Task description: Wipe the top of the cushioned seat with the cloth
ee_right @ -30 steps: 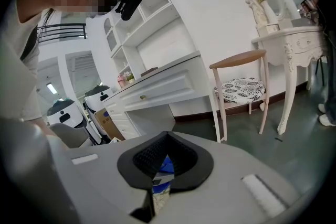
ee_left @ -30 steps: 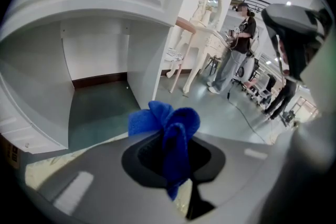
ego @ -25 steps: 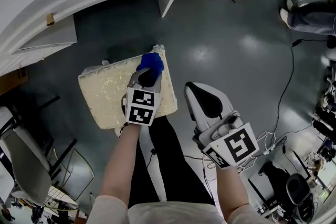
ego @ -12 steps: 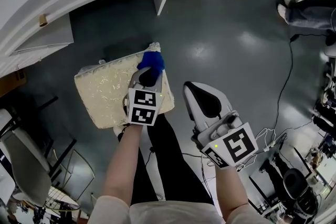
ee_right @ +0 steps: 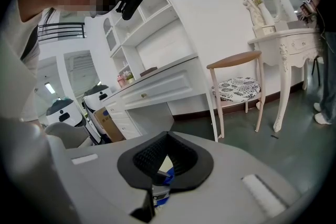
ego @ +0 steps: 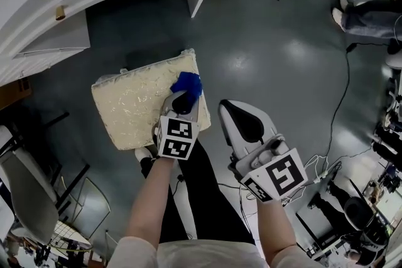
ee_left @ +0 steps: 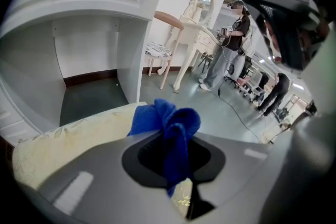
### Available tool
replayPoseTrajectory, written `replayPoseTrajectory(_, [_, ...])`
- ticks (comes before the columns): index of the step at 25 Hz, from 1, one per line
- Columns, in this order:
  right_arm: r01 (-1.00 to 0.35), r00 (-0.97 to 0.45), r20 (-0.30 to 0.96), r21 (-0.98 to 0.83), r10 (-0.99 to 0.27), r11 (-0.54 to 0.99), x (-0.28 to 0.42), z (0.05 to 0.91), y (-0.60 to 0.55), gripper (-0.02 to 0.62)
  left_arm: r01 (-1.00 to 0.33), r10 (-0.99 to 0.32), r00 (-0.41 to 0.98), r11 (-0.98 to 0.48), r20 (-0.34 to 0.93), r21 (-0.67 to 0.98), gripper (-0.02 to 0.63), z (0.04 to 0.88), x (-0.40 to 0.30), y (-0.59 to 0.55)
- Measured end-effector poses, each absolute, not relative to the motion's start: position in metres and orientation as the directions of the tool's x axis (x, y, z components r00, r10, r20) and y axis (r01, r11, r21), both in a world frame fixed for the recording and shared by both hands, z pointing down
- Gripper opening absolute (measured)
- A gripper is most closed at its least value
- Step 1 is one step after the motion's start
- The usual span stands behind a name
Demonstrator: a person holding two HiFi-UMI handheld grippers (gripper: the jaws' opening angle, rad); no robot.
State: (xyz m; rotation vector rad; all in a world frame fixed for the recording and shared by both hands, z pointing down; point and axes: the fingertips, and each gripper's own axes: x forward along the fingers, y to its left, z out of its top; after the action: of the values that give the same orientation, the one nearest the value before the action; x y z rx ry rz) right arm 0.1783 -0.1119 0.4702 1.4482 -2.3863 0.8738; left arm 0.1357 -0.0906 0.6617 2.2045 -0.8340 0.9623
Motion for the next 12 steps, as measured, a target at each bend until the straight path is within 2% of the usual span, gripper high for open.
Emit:
replayPoseTrajectory(6, [-0.859,-0.501,0.465,-0.371,-0.73,0.352,0.168,0.466,-0.111,0.0,-0.736,-0.312,0.529,-0.632,0.789,0.243,0.048,0.659,0.121,-0.088])
replayPoseTrajectory(12, [-0.852,-0.516,0.461,-0.365,-0.722,0.376,0.152,0.464,-0.111,0.0,-0.783,-0.339,0.502,-0.569,0.795,0.252,0.048,0.661,0.093,-0.087])
